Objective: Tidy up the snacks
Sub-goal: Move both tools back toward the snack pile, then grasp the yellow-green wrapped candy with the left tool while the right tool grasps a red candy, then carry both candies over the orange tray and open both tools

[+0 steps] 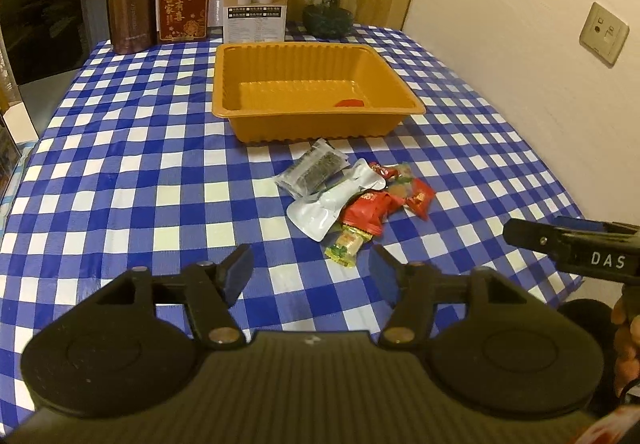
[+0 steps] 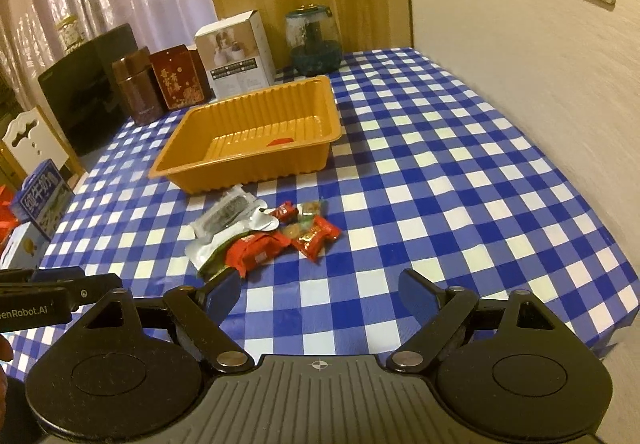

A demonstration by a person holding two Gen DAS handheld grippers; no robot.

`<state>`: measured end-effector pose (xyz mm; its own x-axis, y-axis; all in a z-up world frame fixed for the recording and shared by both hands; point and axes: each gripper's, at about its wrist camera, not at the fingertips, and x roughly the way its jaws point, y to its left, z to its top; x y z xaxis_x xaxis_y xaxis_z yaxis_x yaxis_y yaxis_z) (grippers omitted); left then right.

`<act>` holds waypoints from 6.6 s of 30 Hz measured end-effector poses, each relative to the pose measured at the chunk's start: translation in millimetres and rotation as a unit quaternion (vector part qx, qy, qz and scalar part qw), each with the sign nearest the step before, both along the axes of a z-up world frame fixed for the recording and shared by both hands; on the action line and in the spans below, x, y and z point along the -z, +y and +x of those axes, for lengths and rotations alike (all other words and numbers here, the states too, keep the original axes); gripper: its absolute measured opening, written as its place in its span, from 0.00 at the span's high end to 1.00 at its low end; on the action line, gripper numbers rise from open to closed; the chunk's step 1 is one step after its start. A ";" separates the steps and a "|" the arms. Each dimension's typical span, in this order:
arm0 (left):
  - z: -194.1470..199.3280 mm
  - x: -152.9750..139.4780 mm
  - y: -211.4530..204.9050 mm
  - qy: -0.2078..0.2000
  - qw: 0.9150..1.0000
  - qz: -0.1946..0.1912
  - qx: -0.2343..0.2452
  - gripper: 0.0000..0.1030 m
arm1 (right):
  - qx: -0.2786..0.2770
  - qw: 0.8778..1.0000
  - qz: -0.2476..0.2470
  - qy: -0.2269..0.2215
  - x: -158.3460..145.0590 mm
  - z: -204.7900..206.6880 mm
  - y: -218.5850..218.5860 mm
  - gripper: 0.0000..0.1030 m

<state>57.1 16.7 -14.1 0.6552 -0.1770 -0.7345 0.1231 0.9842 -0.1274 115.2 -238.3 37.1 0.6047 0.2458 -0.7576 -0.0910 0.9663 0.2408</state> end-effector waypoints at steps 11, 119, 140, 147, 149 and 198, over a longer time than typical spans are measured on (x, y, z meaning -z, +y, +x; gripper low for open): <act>9.3 19.3 -13.6 0.018 0.999 -0.002 0.030 0.44 | 0.005 1.000 -0.005 0.003 7.8 6.2 -9.7 0.16; 32.1 29.9 0.2 0.028 0.999 -0.030 -0.013 0.81 | -0.126 0.991 -0.034 0.037 40.9 45.8 40.0 0.68; 13.6 5.8 4.5 0.009 0.999 -0.036 -0.028 0.81 | -0.119 0.992 -0.028 0.020 15.8 22.3 51.8 0.68; 17.6 4.7 3.0 0.008 0.999 -0.039 -0.026 0.81 | -0.112 0.993 -0.029 0.014 12.3 27.0 46.5 0.68; 19.8 4.4 2.4 0.008 0.999 -0.040 -0.026 0.81 | -0.110 0.993 -0.029 0.014 12.1 29.4 45.5 0.68; 210.4 -18.8 26.4 -0.019 0.998 -0.048 -0.033 0.81 | -0.100 0.995 -0.016 -0.011 14.6 228.8 78.5 0.68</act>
